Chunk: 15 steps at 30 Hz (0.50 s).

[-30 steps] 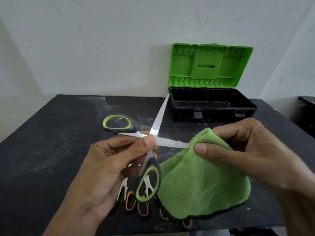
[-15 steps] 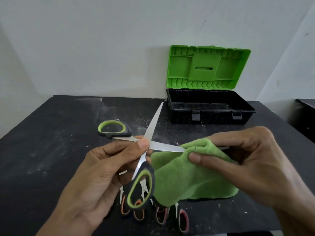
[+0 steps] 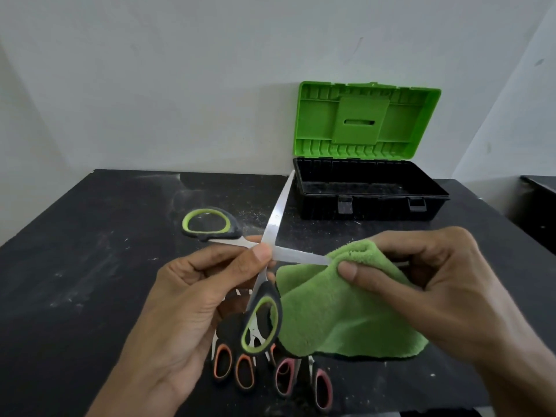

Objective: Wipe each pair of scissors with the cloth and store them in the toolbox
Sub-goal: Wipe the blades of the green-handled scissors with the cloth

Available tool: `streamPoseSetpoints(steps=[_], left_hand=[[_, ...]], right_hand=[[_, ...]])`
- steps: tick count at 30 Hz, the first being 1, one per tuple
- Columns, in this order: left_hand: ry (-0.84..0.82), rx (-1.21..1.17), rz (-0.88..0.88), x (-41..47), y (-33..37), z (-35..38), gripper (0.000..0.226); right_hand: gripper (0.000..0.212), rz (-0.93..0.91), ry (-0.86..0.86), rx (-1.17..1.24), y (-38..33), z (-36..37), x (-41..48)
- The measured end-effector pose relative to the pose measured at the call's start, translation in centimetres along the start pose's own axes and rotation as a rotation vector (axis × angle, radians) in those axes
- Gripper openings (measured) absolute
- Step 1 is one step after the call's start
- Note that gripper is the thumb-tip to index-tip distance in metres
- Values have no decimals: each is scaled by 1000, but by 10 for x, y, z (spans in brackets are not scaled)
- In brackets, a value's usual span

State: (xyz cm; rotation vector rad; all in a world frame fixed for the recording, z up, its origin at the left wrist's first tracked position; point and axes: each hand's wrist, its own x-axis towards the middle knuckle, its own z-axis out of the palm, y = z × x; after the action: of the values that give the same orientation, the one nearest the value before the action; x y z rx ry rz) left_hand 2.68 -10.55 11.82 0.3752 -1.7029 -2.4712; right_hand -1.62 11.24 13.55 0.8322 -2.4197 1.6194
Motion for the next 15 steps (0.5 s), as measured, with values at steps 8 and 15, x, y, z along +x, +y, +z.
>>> streamPoseSetpoints(steps=[8, 15], left_hand=[[44, -49, 33, -1, 8, -6, 20], [-44, 171, 162, -1, 9, -8, 28]], right_hand=[[11, 33, 73, 62, 4, -13, 2], [21, 143, -16, 166, 7, -25, 11]])
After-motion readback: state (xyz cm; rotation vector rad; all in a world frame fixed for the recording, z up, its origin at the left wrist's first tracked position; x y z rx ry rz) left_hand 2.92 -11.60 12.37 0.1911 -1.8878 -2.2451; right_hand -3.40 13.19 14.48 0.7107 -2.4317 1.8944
